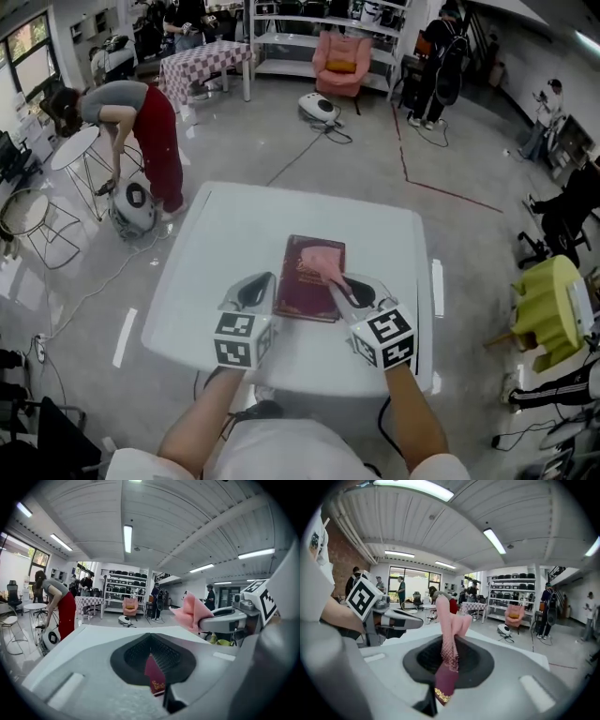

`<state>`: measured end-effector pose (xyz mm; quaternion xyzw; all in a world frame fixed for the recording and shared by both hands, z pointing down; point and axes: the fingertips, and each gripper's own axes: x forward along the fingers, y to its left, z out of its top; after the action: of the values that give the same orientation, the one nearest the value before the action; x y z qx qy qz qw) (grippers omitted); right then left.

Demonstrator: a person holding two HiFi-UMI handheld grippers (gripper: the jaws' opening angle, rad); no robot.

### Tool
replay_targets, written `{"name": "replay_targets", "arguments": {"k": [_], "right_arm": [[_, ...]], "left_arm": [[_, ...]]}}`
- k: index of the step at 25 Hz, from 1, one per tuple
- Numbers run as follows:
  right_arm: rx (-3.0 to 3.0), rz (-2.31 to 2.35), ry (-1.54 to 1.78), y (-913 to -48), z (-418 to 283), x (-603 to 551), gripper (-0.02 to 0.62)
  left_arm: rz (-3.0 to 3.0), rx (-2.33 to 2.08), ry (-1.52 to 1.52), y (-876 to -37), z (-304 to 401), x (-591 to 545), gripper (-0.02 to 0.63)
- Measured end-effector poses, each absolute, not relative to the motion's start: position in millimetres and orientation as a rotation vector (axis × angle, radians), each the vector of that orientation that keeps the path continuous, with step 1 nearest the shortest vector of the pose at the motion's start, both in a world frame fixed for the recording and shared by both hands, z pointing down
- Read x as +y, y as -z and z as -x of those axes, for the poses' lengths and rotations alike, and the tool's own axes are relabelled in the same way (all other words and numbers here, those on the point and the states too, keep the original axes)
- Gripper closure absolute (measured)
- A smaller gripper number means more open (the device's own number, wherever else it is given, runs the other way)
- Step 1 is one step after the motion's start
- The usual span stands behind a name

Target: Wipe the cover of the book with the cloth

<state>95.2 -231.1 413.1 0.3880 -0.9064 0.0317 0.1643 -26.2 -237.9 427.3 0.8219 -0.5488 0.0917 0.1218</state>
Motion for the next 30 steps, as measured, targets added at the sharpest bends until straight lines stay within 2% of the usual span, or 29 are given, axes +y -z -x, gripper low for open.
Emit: {"name": "replay_targets", "arguments": {"k": [5, 10, 30], "right_arm": [[-2.595, -1.351, -0.128, -397, -138, -227, 0.555], [-2.605, -1.396, -0.172, -398, -157, -219, 0.557], [-2.628, -1.418, -0.164, -395, -160, -210, 0.557]], "left_arm": [[-2.451, -1.562, -0.258, -414, -3, -230, 0.6], [-2.489, -1.539, -0.27, -408, -23, -223, 0.6], [-2.525, -1.498, -0.323, -409, -44, -215, 0.6]]}}
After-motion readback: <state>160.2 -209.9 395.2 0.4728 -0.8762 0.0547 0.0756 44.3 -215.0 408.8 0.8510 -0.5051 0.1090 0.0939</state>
